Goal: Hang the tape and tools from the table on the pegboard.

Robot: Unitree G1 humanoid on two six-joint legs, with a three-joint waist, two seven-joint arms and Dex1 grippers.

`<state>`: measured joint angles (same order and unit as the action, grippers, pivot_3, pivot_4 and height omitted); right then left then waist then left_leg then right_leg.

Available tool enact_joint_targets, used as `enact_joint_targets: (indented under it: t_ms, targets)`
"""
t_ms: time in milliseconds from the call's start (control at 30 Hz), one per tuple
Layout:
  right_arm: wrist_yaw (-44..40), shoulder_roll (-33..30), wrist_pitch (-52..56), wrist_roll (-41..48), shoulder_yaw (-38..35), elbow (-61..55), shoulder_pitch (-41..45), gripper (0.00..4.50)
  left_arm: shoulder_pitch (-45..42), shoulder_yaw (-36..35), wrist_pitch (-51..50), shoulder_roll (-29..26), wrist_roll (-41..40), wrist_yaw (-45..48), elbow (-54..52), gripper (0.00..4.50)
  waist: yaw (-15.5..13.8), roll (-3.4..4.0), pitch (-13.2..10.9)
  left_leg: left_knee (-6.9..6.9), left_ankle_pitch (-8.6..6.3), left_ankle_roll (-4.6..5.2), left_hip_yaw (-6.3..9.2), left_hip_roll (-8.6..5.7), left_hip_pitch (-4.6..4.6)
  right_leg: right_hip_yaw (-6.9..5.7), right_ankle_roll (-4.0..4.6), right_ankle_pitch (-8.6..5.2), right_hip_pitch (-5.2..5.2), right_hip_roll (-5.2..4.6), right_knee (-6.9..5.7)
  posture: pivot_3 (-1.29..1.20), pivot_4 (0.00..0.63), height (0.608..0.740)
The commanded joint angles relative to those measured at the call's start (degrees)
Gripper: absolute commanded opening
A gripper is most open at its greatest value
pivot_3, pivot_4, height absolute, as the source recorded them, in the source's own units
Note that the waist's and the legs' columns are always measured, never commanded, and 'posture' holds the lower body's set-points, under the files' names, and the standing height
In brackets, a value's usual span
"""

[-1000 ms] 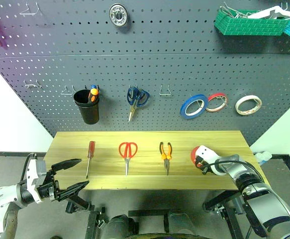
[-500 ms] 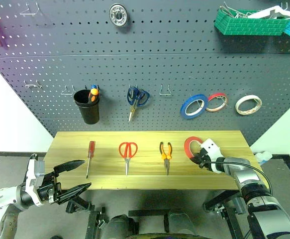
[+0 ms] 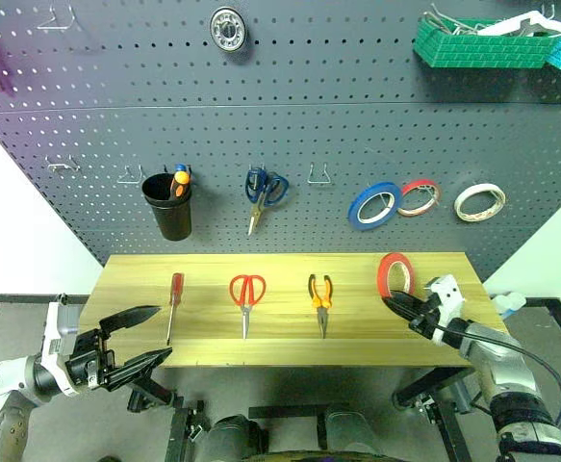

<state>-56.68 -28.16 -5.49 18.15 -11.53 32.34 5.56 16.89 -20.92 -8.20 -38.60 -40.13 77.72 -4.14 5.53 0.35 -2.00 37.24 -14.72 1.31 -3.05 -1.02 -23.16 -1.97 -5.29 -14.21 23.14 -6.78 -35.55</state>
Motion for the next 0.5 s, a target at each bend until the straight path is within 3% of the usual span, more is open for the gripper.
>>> enact_joint_targets:
  t_ms: [33,267,500]
  targets:
    - [-0.8,0.6,-3.1,4.2,-3.2,-5.7,-0.5,0.66,-5.7,4.0,-5.7,0.4,-0.4,-8.4,-9.3,4.50,-0.2,-0.03,0.0,0.01,0.00,0.00,0.02,0.00,-0.01,-0.01,0.00,0.00,-0.02,0.00,0.01,-0.16,0.000,0.740]
    - [-0.8,2.7,-0.3,13.1,-8.4,-12.0,-1.0,0.66,-9.9,6.2,-13.8,0.3,-2.5,-15.9,-16.0,4.50,0.4,0.10,0.0,0.00,0.00,0.00,0.00,-0.01,0.16,0.07,-0.05,0.02,-0.40,0.09,0.00,-0.18,0.000,0.740]
    - [0.5,2.4,-1.6,14.3,-10.2,-11.6,1.1,0.66,-10.6,6.3,-14.9,0.2,-2.6,-16.5,-16.4,4.50,0.2,0.15,-0.1,-0.02,0.00,-0.01,-0.01,0.00,0.48,0.07,-0.04,-0.01,-0.50,0.07,0.11,-0.19,0.000,0.740]
